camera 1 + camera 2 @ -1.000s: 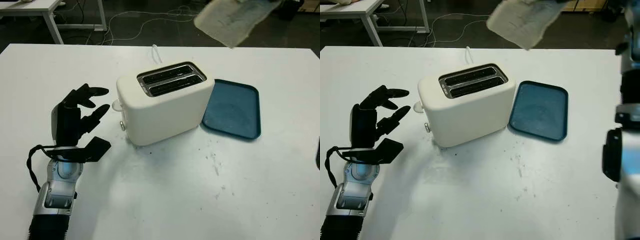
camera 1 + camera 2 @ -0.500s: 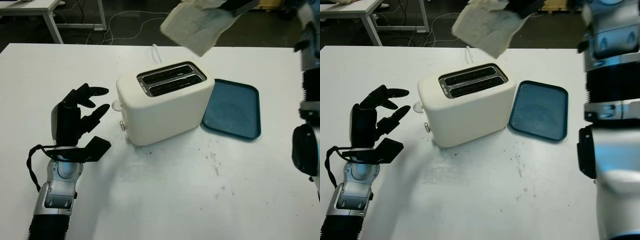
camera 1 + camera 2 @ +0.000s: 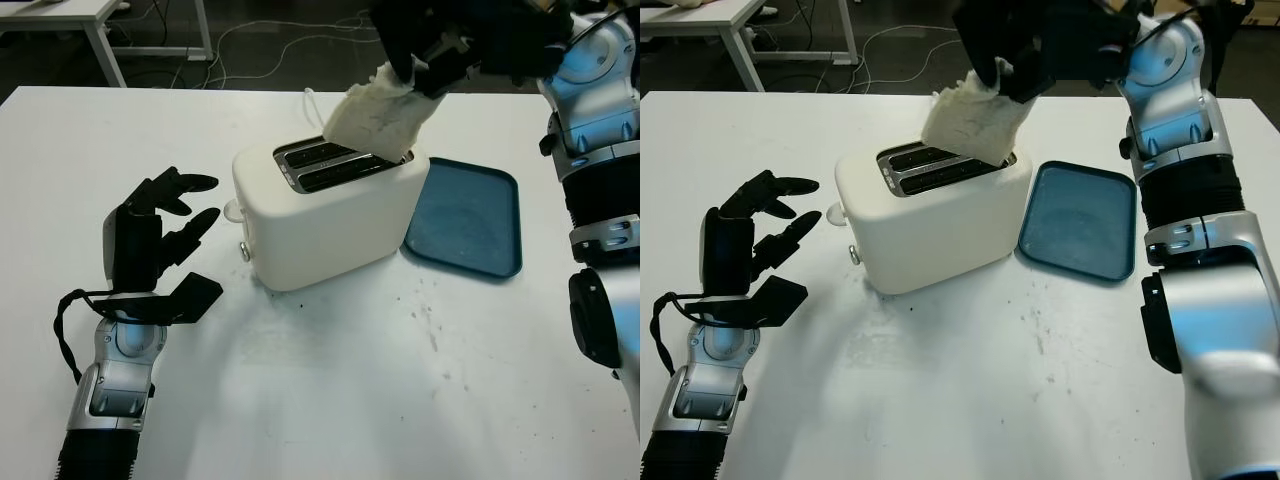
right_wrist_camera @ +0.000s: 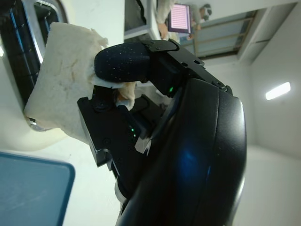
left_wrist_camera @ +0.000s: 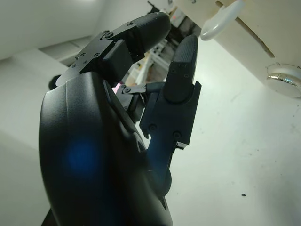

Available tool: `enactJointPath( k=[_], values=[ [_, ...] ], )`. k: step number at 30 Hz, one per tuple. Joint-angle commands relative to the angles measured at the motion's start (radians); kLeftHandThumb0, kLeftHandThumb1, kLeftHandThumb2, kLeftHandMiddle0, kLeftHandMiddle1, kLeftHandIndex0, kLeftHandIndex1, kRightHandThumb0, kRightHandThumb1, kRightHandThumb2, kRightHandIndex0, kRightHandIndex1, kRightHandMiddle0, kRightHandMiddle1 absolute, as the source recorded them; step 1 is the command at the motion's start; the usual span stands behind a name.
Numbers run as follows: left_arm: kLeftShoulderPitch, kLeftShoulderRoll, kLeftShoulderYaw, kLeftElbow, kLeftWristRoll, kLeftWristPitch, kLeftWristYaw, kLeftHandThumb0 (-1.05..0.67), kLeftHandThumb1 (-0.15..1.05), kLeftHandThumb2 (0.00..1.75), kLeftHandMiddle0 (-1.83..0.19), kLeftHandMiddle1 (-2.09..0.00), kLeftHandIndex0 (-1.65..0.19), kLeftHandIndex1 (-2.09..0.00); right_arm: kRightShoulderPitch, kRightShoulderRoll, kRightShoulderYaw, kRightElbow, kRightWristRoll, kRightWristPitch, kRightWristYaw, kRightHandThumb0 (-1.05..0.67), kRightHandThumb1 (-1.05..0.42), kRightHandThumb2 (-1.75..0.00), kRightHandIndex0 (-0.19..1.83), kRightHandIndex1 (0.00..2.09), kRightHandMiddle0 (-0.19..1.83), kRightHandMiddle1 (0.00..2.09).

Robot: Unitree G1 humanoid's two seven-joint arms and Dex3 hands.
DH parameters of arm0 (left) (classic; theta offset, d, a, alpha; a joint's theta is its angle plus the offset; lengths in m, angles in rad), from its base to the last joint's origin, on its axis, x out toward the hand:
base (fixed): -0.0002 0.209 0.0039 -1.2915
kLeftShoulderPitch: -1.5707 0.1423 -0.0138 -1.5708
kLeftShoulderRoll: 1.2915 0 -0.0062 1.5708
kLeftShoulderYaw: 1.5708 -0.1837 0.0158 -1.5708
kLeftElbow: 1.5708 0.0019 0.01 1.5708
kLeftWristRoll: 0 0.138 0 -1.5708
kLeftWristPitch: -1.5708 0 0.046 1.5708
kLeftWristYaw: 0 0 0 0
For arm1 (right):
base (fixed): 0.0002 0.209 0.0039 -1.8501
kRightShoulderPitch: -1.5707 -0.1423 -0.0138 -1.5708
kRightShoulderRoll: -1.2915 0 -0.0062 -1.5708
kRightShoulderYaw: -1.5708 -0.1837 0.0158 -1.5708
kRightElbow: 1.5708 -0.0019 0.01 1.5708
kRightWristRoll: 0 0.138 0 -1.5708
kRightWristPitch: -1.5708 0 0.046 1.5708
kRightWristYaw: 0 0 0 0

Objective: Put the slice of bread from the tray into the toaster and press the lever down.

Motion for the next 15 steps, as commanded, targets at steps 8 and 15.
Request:
enactJointPath(
  k=[8,15],
  values=[
    [0.004,0.000,-0.002,-0.006,0.002,-0.002,0.007,-0.33,0.92,0.12,-0.51,-1.49,-0.69,-0.71,-0.021,0.022,0.006,0.157,-0.022,-0.120,-0.008,-0.48,-0.92,-0.51,1.04,1.75,0.79,1.75],
    [0.004,-0.005,-0.003,-0.008,0.002,0.001,0.010,-0.33,0.92,0.12,-0.51,-1.50,-0.70,-0.70,-0.020,0.034,0.003,0.170,-0.025,-0.141,-0.001,-0.50,-0.92,-0.53,1.05,1.75,0.78,1.75]
  ],
)
